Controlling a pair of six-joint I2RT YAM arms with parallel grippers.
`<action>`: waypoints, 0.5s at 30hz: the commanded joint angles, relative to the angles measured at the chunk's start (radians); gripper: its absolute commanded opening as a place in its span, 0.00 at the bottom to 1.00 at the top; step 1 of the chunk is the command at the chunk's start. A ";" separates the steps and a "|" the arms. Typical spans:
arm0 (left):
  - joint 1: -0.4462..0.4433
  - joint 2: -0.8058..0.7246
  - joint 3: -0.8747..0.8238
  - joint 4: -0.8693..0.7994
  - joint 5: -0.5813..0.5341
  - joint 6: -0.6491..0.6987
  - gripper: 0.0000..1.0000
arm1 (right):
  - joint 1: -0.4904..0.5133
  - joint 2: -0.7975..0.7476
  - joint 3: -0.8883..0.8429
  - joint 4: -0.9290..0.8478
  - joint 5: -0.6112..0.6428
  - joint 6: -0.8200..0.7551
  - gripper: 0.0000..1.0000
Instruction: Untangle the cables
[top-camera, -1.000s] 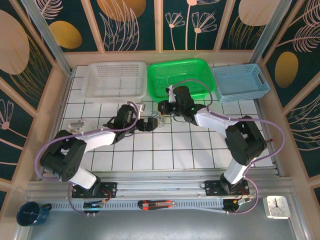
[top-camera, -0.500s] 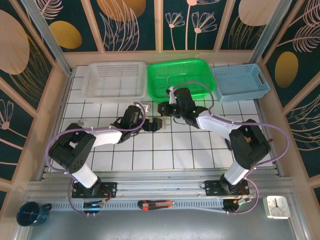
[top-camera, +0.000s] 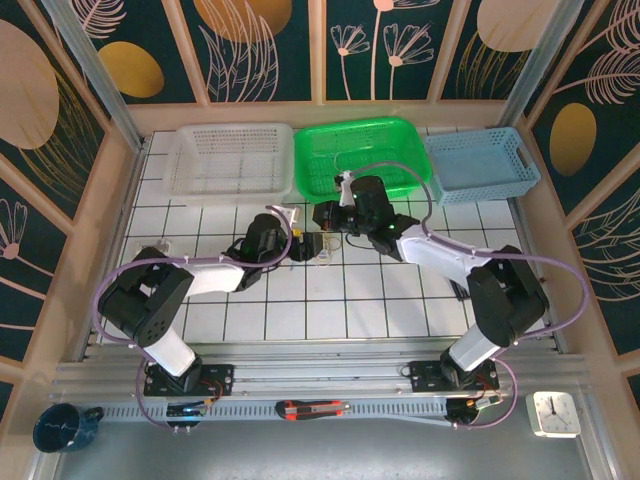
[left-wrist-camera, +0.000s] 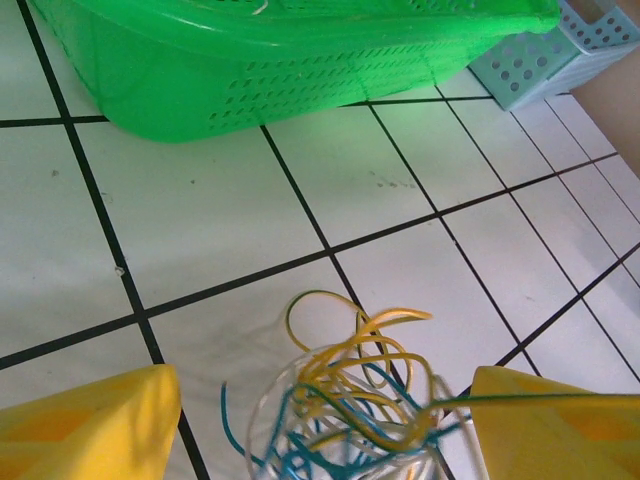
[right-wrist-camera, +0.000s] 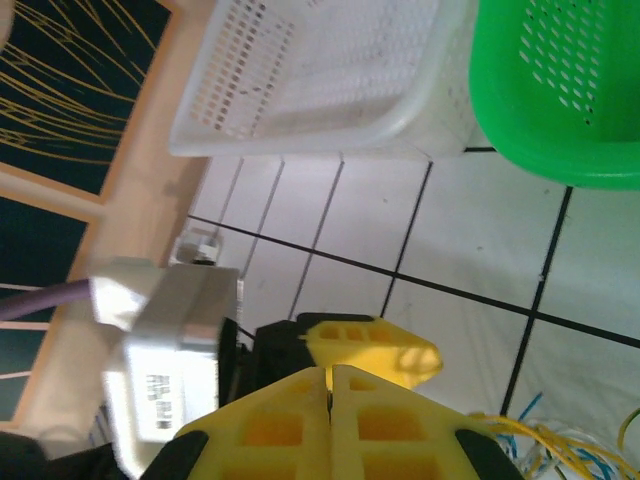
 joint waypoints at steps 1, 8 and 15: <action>-0.005 0.011 -0.023 0.077 -0.005 -0.012 0.76 | 0.005 -0.063 -0.032 0.101 0.004 0.069 0.00; -0.005 0.006 -0.051 0.123 0.020 -0.001 0.80 | 0.014 -0.077 -0.038 0.088 0.034 0.074 0.00; -0.005 0.024 -0.044 0.188 0.051 -0.001 0.84 | 0.036 -0.059 -0.033 0.087 0.045 0.075 0.00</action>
